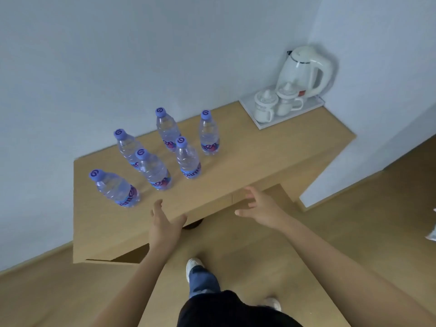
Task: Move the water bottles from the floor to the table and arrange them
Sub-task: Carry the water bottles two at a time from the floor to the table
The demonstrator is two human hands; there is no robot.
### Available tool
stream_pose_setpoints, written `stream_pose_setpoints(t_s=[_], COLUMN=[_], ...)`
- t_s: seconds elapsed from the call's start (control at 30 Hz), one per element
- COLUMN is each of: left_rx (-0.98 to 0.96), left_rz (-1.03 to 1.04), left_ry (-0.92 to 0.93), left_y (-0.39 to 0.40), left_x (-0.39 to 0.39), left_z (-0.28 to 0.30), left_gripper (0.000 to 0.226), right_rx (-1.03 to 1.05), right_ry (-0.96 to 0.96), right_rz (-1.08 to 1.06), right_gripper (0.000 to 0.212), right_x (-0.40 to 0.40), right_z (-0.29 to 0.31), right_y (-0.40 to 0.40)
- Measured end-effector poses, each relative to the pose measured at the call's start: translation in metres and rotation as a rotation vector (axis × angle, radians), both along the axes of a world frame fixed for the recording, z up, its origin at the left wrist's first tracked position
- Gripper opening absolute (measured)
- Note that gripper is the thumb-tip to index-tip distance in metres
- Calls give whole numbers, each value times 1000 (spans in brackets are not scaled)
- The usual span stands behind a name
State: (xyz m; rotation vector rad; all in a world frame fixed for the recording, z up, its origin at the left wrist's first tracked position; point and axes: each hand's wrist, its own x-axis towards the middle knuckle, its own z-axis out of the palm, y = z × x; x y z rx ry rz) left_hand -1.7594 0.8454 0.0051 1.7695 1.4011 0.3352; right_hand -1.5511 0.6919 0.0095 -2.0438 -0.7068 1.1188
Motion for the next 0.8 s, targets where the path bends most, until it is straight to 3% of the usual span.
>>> stream_pose_setpoints(t_s=[0.53, 0.8], left_rx=[-53, -82], left_rz=[-973, -1277], left_ry=[24, 63], left_y=[-316, -434], left_x=[274, 413], left_z=[24, 9], left_gripper=[64, 58], right_rx=[-16, -100], right_ry=[-17, -15], right_rz=[-808, -1071], right_gripper=[73, 67], right_x=[110, 177], right_z=[11, -7], right_y=[-396, -518])
